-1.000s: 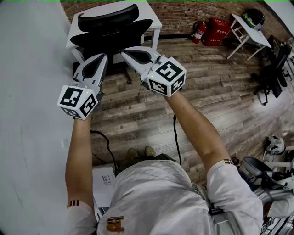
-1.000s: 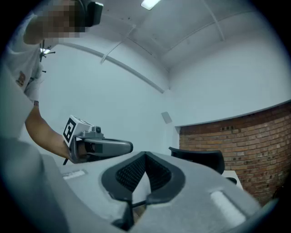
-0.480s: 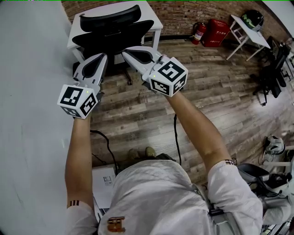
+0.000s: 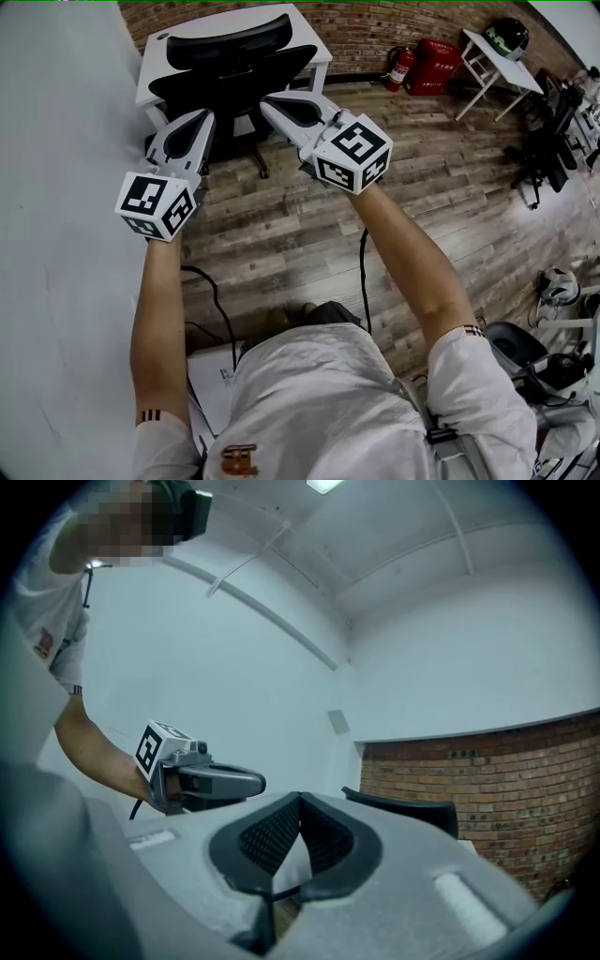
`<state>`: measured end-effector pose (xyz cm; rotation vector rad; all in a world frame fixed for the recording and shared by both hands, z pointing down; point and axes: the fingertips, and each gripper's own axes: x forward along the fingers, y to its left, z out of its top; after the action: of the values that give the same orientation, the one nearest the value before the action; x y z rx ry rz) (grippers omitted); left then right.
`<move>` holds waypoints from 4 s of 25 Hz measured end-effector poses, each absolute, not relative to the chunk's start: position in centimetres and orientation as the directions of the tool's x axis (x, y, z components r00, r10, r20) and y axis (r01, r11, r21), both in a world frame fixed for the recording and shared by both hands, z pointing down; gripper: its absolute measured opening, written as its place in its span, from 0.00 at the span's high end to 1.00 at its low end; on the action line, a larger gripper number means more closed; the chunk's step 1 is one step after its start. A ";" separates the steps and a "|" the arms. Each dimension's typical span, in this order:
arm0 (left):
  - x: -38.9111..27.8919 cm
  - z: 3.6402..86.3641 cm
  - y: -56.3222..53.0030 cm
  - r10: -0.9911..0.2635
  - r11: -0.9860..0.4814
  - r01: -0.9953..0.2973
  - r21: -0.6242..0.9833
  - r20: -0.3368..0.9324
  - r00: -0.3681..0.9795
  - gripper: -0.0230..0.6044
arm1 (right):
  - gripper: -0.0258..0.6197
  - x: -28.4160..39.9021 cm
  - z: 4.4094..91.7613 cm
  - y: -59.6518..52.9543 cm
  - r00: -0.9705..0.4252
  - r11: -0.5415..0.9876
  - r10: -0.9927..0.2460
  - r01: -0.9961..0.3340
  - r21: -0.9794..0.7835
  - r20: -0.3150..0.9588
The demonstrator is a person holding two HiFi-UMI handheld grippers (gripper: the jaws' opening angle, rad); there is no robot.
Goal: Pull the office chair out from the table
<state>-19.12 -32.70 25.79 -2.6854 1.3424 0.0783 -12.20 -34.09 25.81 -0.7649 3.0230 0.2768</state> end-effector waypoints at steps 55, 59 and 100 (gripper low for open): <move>-33.9 38.8 -60.4 -0.853 -0.497 -0.696 -0.518 0.437 0.284 0.66 | 0.70 -5.5 36.1 -67.7 -0.802 0.835 -0.498 -0.341 0.432 0.329; -35.2 40.1 -61.7 -0.822 -0.540 -0.636 -0.552 0.510 0.255 0.61 | 0.62 -5.3 37.6 -68.8 -0.763 0.838 -0.500 -0.307 0.451 0.410; -38.8 51.0 -69.0 -0.510 -0.854 -0.200 -0.481 0.851 0.129 0.75 | 0.68 -7.2 51.6 -75.5 -0.341 0.846 -0.261 0.370 0.384 0.903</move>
<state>-38.81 -69.01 51.00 -2.1574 0.6973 -1.7906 -7.19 -75.51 51.64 0.1878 4.1046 1.4648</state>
